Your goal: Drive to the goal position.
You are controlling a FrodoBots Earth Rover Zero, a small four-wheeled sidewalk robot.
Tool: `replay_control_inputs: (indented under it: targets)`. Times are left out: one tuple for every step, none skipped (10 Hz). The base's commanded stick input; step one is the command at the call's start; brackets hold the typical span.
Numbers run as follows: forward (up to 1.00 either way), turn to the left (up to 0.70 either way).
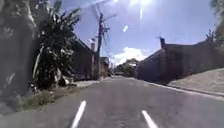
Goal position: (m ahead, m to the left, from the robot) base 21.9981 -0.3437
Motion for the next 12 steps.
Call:
replay_control_inputs:
  targets:
    - [1.0,-0.4]
    - [1.0,-0.4]
    - [1.0,-0.4]
    - [1.0,-0.4]
    - [1.0,-0.4]
    - [1.0,-0.4]
    - [1.0,-0.36]
    - [1.0,-0.12]
    - [1.0,0.05]
    - [1.0,0.12]
    - [1.0,0.04]
    - [1.0,0.0]
